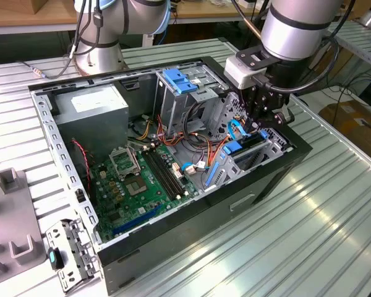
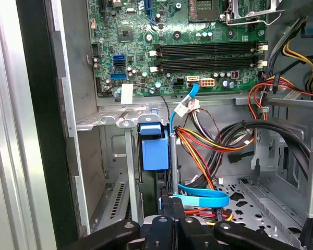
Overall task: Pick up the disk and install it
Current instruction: 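Insert the second disk wire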
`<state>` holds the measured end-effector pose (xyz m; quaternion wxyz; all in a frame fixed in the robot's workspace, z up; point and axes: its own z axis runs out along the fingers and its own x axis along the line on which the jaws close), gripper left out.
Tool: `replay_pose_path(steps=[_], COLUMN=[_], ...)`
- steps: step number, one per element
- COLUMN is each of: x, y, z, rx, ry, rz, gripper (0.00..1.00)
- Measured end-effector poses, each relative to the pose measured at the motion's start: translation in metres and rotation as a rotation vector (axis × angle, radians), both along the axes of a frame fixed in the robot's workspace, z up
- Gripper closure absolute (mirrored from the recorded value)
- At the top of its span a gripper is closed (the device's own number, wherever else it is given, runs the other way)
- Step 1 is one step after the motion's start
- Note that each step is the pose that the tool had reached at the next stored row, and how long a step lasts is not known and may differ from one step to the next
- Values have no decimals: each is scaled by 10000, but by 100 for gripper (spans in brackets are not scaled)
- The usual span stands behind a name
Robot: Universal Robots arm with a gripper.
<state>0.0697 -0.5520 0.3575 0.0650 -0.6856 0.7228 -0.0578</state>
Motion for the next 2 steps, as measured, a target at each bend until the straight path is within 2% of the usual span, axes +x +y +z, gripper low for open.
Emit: replay_pose_path(steps=[2], x=[0], y=[0], z=[1], rx=[0], ry=[0], rz=[0], gripper=[89])
